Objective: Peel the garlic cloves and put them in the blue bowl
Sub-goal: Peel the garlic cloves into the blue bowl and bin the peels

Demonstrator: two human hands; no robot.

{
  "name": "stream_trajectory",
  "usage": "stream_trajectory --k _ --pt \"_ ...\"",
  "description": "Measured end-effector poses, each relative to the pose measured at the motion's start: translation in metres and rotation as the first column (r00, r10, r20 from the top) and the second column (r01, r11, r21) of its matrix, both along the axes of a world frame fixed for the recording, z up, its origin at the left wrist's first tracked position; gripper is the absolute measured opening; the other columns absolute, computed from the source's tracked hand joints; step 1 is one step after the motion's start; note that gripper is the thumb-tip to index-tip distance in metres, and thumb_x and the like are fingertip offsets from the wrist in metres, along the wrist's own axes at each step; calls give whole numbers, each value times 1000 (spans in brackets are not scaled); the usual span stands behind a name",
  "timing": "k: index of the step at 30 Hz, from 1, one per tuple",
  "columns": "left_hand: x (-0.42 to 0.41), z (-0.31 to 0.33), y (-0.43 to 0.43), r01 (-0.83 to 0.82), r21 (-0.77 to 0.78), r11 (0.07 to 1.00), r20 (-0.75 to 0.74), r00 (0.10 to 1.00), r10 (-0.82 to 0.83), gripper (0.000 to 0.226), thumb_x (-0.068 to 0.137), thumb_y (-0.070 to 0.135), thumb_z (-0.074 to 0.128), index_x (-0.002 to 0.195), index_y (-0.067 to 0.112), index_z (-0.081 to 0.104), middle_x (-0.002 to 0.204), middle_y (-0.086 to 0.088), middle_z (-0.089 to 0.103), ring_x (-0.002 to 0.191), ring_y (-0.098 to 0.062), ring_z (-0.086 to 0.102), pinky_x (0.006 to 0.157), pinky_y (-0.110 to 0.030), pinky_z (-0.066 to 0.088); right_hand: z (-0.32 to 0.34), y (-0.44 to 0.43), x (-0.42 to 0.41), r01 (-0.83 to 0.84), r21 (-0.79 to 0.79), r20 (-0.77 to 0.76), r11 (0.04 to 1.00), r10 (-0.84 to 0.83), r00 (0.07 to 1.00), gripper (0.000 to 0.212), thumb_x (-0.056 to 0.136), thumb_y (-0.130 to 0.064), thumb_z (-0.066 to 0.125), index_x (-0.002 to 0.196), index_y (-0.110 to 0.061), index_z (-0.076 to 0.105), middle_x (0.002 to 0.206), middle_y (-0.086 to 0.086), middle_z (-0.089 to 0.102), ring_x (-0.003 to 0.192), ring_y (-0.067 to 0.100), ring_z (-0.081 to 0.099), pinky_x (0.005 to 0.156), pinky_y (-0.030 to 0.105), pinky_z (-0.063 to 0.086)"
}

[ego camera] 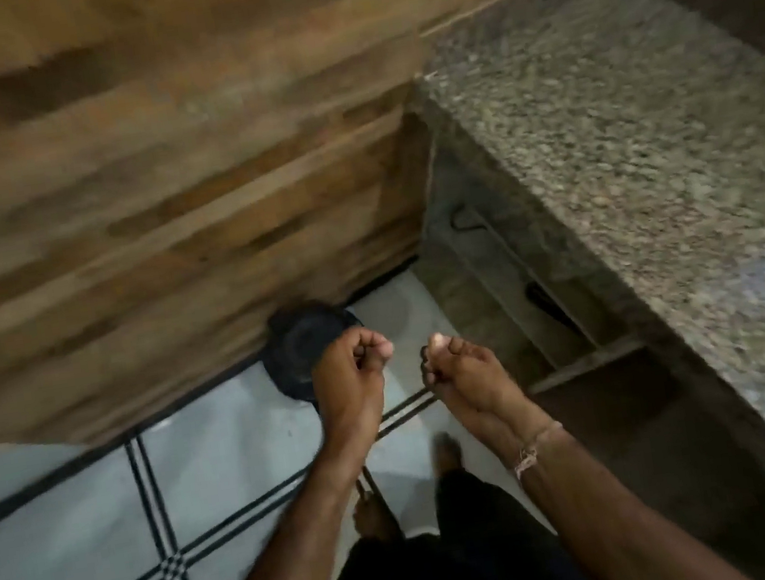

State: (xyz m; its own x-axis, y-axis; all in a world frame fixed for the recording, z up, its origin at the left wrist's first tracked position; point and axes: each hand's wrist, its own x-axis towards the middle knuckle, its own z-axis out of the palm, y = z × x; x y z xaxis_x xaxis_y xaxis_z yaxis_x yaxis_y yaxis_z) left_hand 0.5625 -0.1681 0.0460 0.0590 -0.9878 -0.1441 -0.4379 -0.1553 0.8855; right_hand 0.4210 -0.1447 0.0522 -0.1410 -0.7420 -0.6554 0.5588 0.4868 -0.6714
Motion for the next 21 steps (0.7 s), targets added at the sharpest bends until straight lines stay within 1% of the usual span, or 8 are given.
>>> stream_trajectory --k 3,6,9,12,14,16,19,21 --pt "36 2 -8 -71 7 997 -17 997 71 15 93 3 72 82 14 71 77 6 72 73 3 65 64 -5 44 -3 -22 29 -46 10 12 999 46 999 27 107 -2 50 82 -8 60 72 5 56 63 11 50 57 19 50" --pt "71 -1 -13 -118 -3 993 -6 993 118 23 92 5 75 79 22 69 76 15 69 74 12 63 67 -2 41 -9 -43 55 -103 6 8 995 103 995 31 106 0 50 78 -8 63 64 2 61 59 11 51 54 19 52" --pt "100 -5 -21 -160 25 987 26 987 159 25 91 8 77 78 27 68 76 17 69 75 10 63 67 -2 40 -18 -64 83 -123 38 18 992 123 992 30 106 -1 52 78 -7 62 64 4 61 56 11 52 53 19 52" --pt "115 -11 -36 -203 46 978 29 979 202 27 91 10 77 77 30 67 78 17 70 78 9 64 68 -2 42 -33 -87 101 -158 81 40 984 155 987 22 105 -5 55 85 -7 64 71 6 62 59 12 55 57 21 53" --pt "119 -20 -50 -225 74 972 29 974 223 22 92 10 76 79 27 69 80 15 71 81 7 65 70 -2 43 -47 -102 109 -178 108 37 978 175 984 13 104 -7 58 93 -5 66 79 9 60 65 14 53 61 22 53" --pt "120 -35 -65 -239 134 962 30 971 237 13 93 10 74 84 20 72 82 12 72 82 5 66 70 -1 43 -62 -115 113 -182 127 27 975 180 983 9 104 -6 58 99 -4 65 81 9 58 66 13 53 61 21 53" --pt "119 -67 -88 -283 203 937 9 958 287 5 94 12 73 90 15 75 85 10 74 83 4 67 69 -2 43 -90 -135 114 -192 172 53 966 186 981 14 105 -5 57 94 -5 65 77 5 65 62 10 58 60 21 53" --pt "119 -96 -104 -322 259 911 1 943 333 5 94 15 74 90 16 76 85 10 75 82 2 68 69 -6 44 -119 -150 115 -210 230 62 950 201 978 11 104 -5 58 97 -4 66 74 4 65 59 9 59 58 22 54"
